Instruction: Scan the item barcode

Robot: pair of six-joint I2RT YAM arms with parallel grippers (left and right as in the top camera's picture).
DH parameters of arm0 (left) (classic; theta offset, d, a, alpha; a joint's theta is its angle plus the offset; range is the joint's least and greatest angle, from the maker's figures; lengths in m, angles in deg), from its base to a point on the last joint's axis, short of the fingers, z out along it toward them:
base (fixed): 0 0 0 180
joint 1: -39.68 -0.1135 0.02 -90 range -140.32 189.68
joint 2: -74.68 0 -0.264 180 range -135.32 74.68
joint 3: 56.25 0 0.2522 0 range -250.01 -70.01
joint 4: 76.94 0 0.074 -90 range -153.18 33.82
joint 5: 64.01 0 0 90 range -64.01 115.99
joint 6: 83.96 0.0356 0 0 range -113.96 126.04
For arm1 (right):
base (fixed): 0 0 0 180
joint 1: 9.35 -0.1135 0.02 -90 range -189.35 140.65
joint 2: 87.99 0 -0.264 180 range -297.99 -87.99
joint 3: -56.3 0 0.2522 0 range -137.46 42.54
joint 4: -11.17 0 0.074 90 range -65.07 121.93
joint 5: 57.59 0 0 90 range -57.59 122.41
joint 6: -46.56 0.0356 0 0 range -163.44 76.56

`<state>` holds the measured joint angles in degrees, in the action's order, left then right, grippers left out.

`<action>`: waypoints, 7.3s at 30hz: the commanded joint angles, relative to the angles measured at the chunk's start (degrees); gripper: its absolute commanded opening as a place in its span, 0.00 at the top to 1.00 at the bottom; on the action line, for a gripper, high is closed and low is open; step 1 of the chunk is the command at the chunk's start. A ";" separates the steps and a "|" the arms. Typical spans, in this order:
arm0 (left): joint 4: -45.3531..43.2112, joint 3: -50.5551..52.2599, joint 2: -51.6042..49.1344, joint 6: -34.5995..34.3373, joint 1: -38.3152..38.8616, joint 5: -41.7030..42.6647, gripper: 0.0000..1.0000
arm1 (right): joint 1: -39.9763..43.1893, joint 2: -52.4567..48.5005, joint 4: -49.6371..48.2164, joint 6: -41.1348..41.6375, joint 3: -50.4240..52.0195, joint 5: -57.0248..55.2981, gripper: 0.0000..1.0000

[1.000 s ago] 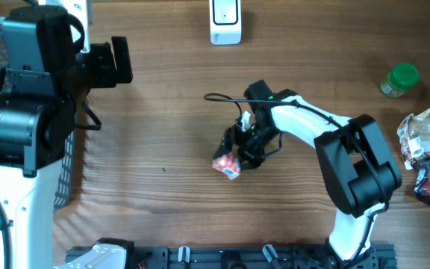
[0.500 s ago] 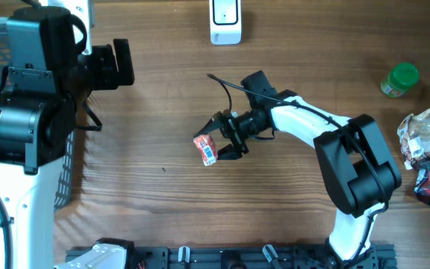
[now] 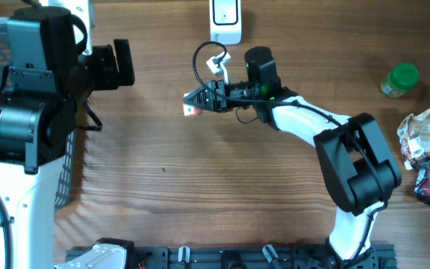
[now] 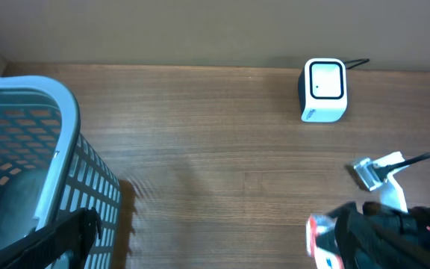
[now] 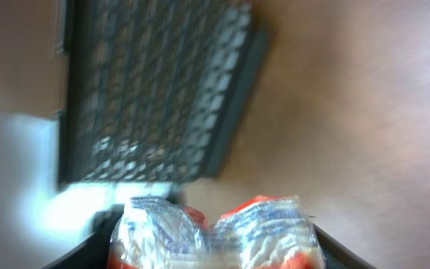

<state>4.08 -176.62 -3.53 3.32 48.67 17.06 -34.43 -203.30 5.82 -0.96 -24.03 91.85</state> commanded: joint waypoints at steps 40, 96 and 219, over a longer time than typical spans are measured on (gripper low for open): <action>4.15 -0.22 -4.02 -4.20 0.15 -1.22 0.00 | 0.59 -32.04 -29.46 -42.80 -32.15 -67.65 0.35; 3.52 -0.22 -4.94 -3.76 2.73 -3.78 0.00 | -8.70 -16.57 36.61 -21.86 -29.40 -61.42 0.00; -39.52 58.36 77.72 19.04 -8.50 25.42 0.00 | 34.27 114.38 47.54 -55.30 19.78 -54.12 0.00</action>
<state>-33.49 -123.36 73.93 22.05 39.91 48.78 -0.53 -88.88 53.55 -59.06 -10.85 36.05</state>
